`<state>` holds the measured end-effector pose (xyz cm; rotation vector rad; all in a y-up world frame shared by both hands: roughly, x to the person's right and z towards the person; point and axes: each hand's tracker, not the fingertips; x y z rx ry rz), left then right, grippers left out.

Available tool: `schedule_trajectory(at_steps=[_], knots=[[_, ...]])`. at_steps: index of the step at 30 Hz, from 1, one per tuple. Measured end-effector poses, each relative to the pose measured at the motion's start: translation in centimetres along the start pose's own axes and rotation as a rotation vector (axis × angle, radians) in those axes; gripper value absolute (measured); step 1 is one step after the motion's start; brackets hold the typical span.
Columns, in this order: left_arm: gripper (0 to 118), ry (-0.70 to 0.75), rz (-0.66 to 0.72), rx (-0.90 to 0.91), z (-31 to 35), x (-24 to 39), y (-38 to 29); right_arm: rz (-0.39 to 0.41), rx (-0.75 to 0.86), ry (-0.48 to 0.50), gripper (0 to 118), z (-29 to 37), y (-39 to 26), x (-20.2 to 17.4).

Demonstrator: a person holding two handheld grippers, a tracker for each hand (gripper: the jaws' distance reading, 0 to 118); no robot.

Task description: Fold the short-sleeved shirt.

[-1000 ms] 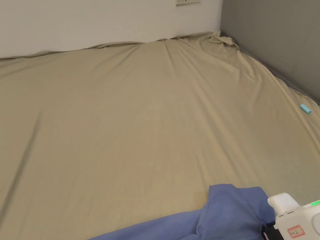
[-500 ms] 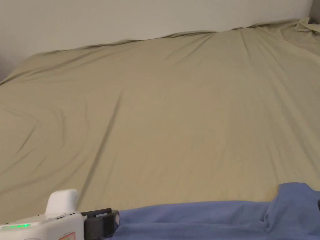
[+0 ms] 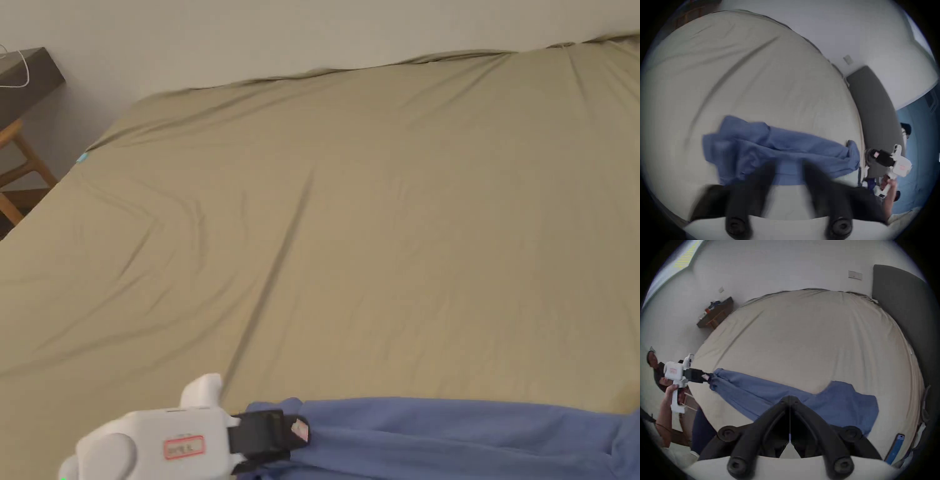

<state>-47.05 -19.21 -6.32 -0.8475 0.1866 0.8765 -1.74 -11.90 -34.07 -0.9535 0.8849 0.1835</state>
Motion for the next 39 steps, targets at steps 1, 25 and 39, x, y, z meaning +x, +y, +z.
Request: schedule_trajectory(at_steps=[1,25,39], knots=[[118,-0.025,-0.002,-0.012,0.5,-1.8,0.6,0.002,0.003,0.037,3,0.1,0.1,0.2],[117,-0.277,0.058,-0.126,-4.8,-6.9,1.3,0.043,0.065,0.216,3,0.7,1.2,-1.3],[20,-0.319,0.239,0.077,-2.6,-5.0,0.1,-0.114,0.107,-0.18,3,4.3,1.1,1.6]])
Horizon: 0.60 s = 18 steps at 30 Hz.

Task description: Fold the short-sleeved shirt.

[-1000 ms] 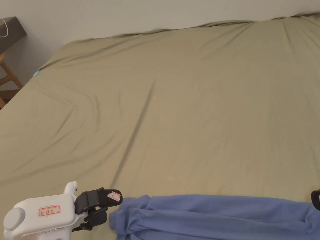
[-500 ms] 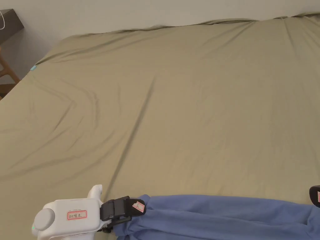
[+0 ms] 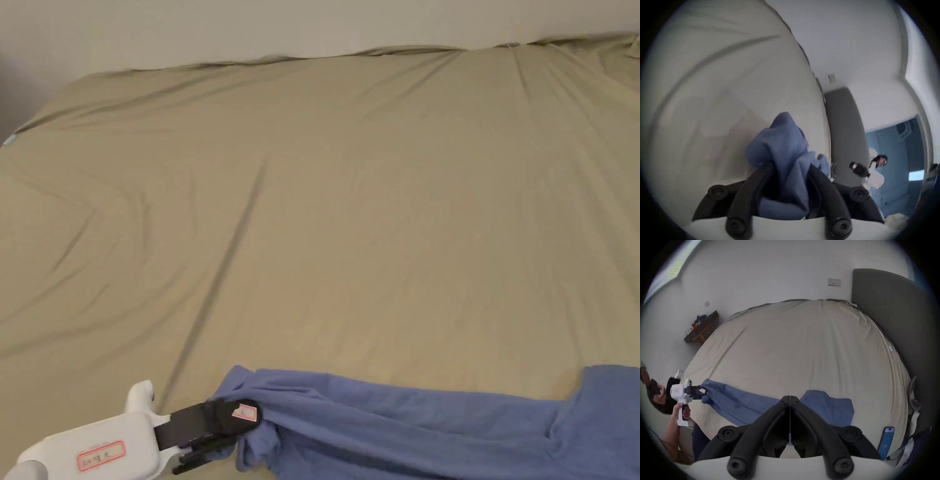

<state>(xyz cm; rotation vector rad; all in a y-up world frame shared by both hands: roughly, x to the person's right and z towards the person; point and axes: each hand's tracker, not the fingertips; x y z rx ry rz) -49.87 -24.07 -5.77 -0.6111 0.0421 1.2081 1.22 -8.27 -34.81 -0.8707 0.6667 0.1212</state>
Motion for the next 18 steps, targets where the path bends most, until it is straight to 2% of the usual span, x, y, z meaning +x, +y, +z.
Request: schedule_trajectory(at_steps=[5,10,14,18], knots=[[19,0.055,-0.104,0.002,3.6,2.0,2.1,-0.029,0.033,-0.062,3,0.9,0.4,1.0],[19,0.06,-0.04,0.033,6.5,2.3,3.8,-0.051,0.046,-0.089,3,1.1,0.6,1.4],[19,0.263,-0.097,0.025,9.8,2.0,5.1,-0.035,0.052,-0.115,3,1.4,0.9,1.5],[19,0.375,-0.052,0.025,11.4,2.2,5.6,-0.034,0.051,-0.11,3,1.1,0.9,1.6]])
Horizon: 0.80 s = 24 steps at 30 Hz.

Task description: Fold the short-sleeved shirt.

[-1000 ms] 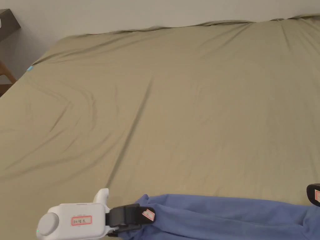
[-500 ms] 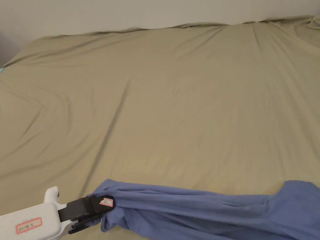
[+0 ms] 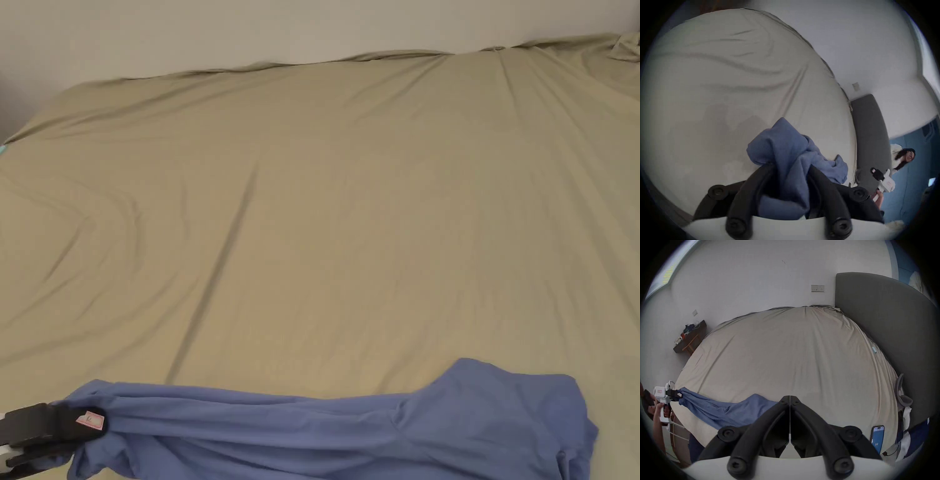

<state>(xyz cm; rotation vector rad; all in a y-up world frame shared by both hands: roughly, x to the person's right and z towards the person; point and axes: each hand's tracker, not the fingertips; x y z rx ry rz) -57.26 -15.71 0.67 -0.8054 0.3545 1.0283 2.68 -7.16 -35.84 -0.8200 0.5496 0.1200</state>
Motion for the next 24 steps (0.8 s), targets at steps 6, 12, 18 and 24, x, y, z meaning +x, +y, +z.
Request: schedule_trajectory(at_steps=[6,12,18,24], knots=[[19,0.053,-0.117,-0.015,-2.5,9.2,-4.0,-0.011,-0.024,0.028,3,-0.9,-0.3,-0.5],[19,0.121,-0.25,-0.1,-11.9,17.0,-9.6,0.012,-0.038,0.056,3,-1.5,-0.6,-1.2],[21,0.23,-0.253,-0.137,-20.0,16.0,-10.9,0.037,-0.064,0.082,3,-1.5,-1.2,-1.4],[118,0.027,-0.14,-0.137,-13.8,14.8,-10.4,0.017,-0.076,0.096,3,-1.9,-1.5,-0.6]])
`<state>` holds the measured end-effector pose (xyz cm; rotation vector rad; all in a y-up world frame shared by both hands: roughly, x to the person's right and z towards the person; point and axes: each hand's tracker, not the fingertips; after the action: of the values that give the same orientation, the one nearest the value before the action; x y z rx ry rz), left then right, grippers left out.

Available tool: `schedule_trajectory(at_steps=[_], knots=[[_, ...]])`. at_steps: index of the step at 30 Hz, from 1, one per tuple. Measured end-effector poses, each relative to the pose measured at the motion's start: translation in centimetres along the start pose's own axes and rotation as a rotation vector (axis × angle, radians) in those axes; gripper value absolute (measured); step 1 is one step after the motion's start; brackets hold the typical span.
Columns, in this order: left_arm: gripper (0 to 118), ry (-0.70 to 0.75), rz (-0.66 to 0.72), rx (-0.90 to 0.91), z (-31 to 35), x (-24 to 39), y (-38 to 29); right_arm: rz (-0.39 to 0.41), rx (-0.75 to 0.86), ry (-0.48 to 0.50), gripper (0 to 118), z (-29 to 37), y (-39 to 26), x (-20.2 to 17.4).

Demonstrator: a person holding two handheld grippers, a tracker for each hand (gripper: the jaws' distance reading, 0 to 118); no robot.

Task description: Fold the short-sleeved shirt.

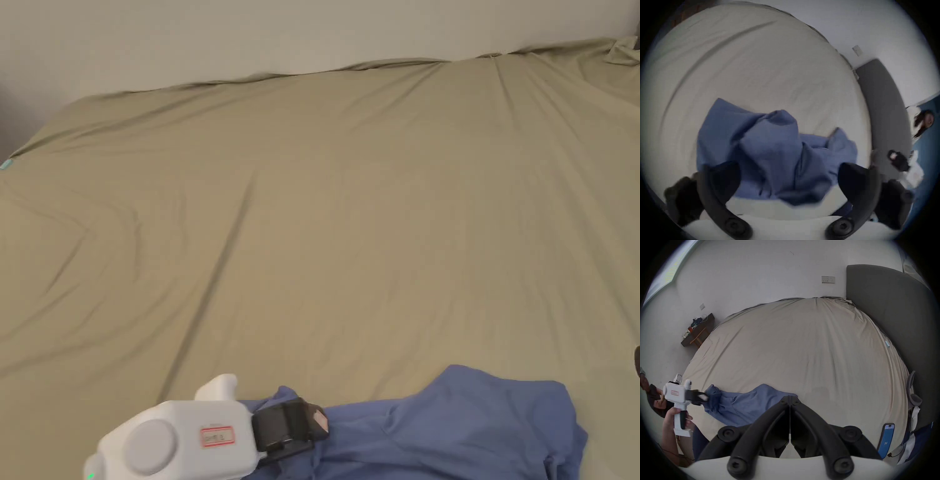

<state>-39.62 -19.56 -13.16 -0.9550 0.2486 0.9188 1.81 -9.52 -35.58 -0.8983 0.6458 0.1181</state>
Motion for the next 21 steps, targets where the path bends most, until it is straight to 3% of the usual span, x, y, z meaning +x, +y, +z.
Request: schedule_trajectory(at_steps=[2,4,5,6,7,8,9,12,19,21], knots=[[118,-0.011,-0.004,0.09,2.9,-0.7,0.0,-0.011,-0.004,0.0,3,-0.2,0.0,0.3],[118,0.134,-0.04,0.144,4.5,-0.8,0.1,-0.015,-0.005,0.001,3,-0.1,-0.1,0.5],[107,0.245,-0.095,0.165,4.4,-0.9,0.2,-0.017,-0.006,0.002,3,-0.1,-0.2,0.5],[71,0.34,-0.159,0.179,3.6,-0.7,0.2,-0.02,-0.008,0.003,3,-0.1,-0.2,0.6],[27,0.46,-0.259,0.161,1.9,0.1,0.2,-0.023,-0.011,0.007,3,-0.1,-0.3,0.6],[9,0.54,-0.335,0.139,0.2,0.6,0.0,-0.028,-0.014,0.013,3,-0.1,-0.4,0.6],[9,0.549,-0.388,0.133,-1.0,0.8,-0.4,-0.03,-0.018,0.016,3,-0.2,-0.4,0.5],[9,0.365,-0.39,0.037,-4.9,2.9,-1.8,-0.026,-0.022,0.016,3,0.1,-0.7,0.2],[9,0.559,-0.753,0.119,-9.7,10.3,-9.2,-0.002,-0.035,0.002,3,0.5,-0.9,-0.1],[9,0.499,-0.791,0.099,-10.1,11.7,-10.5,-0.002,-0.035,0.002,3,0.6,-0.9,-0.1]])
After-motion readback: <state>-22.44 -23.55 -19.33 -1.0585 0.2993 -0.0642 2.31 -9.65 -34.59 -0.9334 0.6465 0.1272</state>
